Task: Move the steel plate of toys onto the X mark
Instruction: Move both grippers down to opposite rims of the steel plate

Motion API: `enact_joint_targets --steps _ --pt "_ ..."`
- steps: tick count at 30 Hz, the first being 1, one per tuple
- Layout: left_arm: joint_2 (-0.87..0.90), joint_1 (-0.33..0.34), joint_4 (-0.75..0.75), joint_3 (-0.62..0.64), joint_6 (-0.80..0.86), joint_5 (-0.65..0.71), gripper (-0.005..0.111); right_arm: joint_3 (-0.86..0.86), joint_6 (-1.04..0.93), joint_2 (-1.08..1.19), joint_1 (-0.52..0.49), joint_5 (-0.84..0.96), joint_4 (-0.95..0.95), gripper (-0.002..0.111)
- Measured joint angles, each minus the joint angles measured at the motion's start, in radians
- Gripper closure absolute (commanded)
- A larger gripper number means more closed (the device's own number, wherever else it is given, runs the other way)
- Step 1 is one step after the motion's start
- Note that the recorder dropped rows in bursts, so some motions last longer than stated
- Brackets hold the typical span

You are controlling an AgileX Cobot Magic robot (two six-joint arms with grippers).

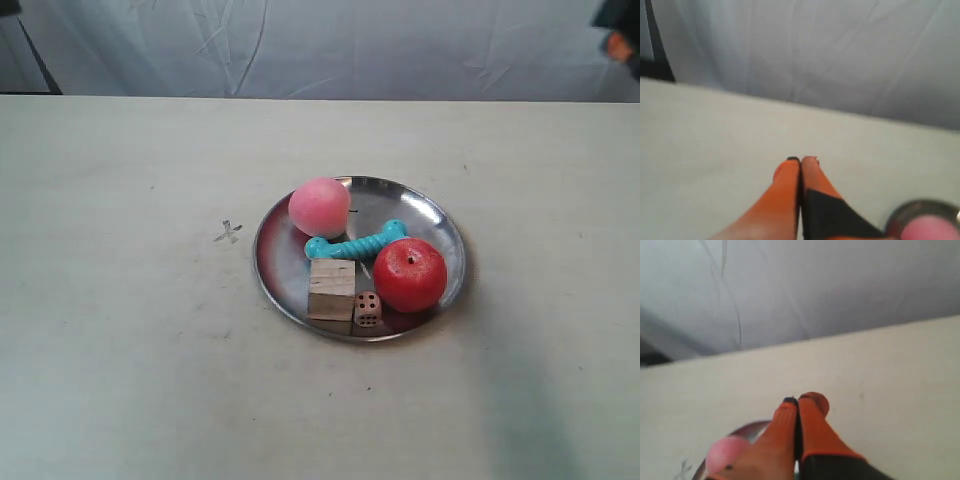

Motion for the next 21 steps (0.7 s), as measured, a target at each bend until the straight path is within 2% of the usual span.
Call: enact_joint_targets --steps 3,7,8,10,14,15,17,21 --pt "0.196 0.0 0.023 -0.142 0.031 0.24 0.107 -0.125 0.039 0.215 0.0 0.151 -0.057 0.109" --pt "0.383 0.0 -0.054 -0.226 0.107 0.429 0.107 -0.209 0.2 0.415 0.002 0.205 -0.232 0.108" --pt "0.423 0.0 -0.101 -0.233 0.152 0.462 0.107 -0.224 0.248 0.461 0.002 0.214 -0.294 0.105" --pt "0.488 0.0 -0.203 -0.239 0.246 0.512 0.107 -0.246 0.327 0.531 0.002 0.234 -0.397 0.092" --pt "0.593 0.0 -0.428 -0.239 0.446 0.583 0.107 -0.26 0.434 0.627 0.002 0.314 -0.537 0.051" --pt "0.608 0.0 -0.482 -0.239 0.483 0.591 0.107 -0.26 0.443 0.639 0.002 0.34 -0.552 0.045" --pt "0.637 0.0 -0.589 -0.241 0.584 0.603 0.104 -0.262 0.452 0.65 0.002 0.382 -0.567 0.04" --pt "0.673 0.0 -0.76 -0.244 0.776 0.623 0.09 -0.262 0.462 0.651 0.002 0.437 -0.576 0.044"
